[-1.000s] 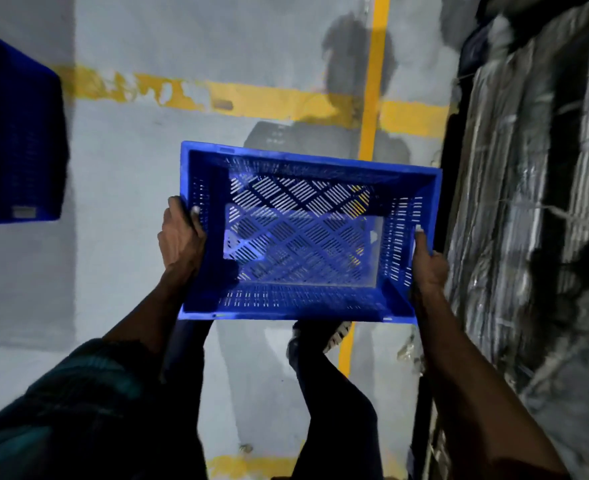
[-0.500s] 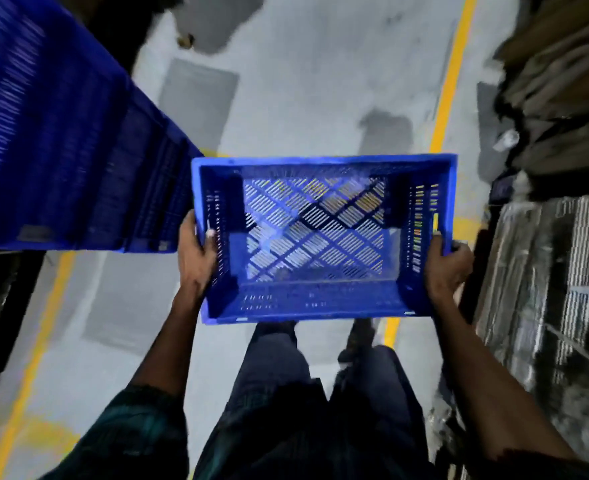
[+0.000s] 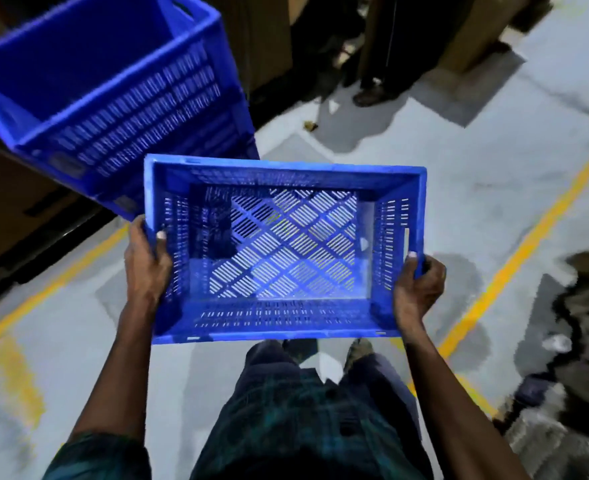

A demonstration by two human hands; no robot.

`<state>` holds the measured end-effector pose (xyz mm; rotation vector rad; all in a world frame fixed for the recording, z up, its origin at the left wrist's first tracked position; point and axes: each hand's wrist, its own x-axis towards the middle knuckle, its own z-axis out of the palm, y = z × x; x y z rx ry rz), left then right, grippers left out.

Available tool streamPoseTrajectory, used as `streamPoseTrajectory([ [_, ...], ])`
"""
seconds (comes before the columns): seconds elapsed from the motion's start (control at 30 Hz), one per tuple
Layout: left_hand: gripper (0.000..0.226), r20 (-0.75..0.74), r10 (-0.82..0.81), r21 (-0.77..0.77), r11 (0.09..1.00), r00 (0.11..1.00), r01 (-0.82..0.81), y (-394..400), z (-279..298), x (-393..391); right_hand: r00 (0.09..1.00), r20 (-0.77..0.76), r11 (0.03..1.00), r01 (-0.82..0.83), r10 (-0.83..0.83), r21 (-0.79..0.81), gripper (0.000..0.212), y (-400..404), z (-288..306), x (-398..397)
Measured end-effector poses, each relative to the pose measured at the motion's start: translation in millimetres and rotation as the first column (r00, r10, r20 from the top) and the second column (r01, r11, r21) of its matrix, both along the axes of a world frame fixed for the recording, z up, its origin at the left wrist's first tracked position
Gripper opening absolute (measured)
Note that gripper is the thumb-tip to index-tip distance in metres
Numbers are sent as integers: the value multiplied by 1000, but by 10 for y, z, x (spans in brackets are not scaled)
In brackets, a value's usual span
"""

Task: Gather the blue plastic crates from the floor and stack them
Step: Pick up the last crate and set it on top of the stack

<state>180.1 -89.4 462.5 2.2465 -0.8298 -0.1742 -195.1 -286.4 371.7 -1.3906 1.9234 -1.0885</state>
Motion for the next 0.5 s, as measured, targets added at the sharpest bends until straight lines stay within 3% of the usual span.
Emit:
streamPoseTrajectory([
  [0.27, 37, 35, 408, -184, 900, 912, -396, 143, 307, -959, 961, 123, 951, -218, 249, -221, 27, -790, 450, -100],
  [0.5, 39, 82, 566, -342, 789, 820, -510, 287, 681, -1262, 899, 144, 873, -348, 415, -343, 28, -1223, 991, 253],
])
